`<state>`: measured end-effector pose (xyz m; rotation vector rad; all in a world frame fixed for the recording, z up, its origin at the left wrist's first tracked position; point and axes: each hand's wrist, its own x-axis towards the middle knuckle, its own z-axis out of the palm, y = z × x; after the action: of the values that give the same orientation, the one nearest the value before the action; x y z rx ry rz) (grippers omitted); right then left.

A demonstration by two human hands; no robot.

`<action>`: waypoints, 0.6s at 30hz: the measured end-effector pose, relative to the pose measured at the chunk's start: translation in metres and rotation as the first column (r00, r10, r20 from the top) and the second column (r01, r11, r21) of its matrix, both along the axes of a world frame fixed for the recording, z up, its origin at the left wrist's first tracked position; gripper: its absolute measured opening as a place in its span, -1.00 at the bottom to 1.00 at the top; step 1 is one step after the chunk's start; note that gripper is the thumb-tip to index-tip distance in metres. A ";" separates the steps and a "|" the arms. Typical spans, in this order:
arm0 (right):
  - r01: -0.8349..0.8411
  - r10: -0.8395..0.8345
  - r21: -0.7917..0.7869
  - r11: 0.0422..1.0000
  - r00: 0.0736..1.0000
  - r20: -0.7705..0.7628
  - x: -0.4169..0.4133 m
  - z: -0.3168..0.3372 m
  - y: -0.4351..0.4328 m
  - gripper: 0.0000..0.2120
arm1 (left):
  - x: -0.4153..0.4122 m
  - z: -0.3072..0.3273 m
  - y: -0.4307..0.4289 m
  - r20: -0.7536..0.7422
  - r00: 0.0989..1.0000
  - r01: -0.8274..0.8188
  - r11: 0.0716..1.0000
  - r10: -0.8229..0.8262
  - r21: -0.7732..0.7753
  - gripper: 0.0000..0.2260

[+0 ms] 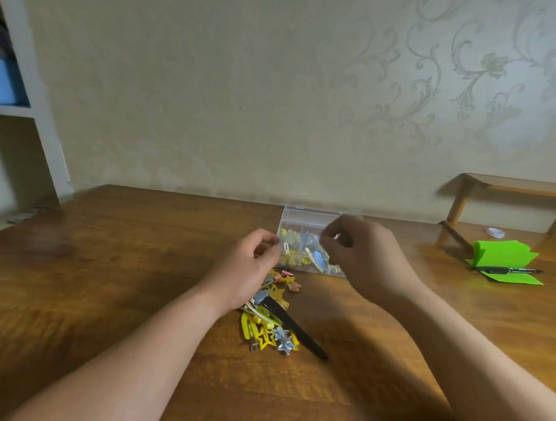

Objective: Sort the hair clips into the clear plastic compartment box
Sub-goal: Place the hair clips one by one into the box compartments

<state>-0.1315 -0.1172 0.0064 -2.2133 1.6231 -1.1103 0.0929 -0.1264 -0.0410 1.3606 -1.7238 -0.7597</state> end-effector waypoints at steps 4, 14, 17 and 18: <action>-0.165 0.178 0.138 0.977 0.980 -0.089 0.017 -0.022 0.009 -0.93 | -0.001 0.000 0.000 0.023 0.999 -0.023 1.000 0.023 -0.008 -0.75; -0.172 0.235 0.201 0.964 0.908 -0.347 0.039 -0.034 0.013 -0.69 | -0.004 0.001 0.000 -0.051 0.998 -0.031 0.999 0.032 0.012 -0.79; -0.181 0.245 0.228 0.957 0.925 -0.292 0.037 -0.034 0.013 -0.75 | -0.003 0.000 0.001 -0.034 0.999 -0.031 1.000 0.031 0.001 -0.79; -0.187 0.250 0.239 0.953 0.932 -0.264 0.035 -0.034 0.012 -0.79 | -0.002 0.000 0.001 -0.033 0.999 -0.032 0.999 0.032 -0.001 -0.79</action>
<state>-0.0967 -0.1051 -0.0276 -2.4250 1.4627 -0.5457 0.0908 -0.1256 -0.0407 1.3642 -1.6732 -0.7587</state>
